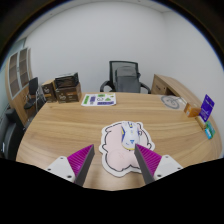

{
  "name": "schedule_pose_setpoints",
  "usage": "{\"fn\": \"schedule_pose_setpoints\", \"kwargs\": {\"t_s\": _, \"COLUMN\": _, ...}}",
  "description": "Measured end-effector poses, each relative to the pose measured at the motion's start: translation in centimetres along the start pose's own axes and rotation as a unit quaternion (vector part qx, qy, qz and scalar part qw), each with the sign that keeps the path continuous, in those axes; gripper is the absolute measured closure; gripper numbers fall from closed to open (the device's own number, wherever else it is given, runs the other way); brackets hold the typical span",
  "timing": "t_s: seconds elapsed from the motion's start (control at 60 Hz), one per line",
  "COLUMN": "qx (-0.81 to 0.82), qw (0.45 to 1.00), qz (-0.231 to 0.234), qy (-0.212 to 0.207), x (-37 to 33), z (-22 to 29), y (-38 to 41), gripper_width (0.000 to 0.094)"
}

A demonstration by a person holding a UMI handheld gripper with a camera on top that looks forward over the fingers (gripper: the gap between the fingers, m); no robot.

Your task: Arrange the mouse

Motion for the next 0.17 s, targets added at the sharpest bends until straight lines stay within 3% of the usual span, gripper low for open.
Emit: {"fn": "schedule_pose_setpoints", "kwargs": {"t_s": 0.167, "qx": 0.046, "qw": 0.999, "qz": -0.022, "qy": -0.014, "x": -8.6, "z": -0.9, "y": 4.1, "gripper_width": 0.0105}}
Point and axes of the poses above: the point between the fingertips, and its own axes, seen from behind it with the camera up: y to the left, z up, x forward, the way the camera looks, the point moved 2 cm from there along -x, backward, against the way the camera looks, and after that the axes turned 13 degrees about -y, right-handed, at the moved point
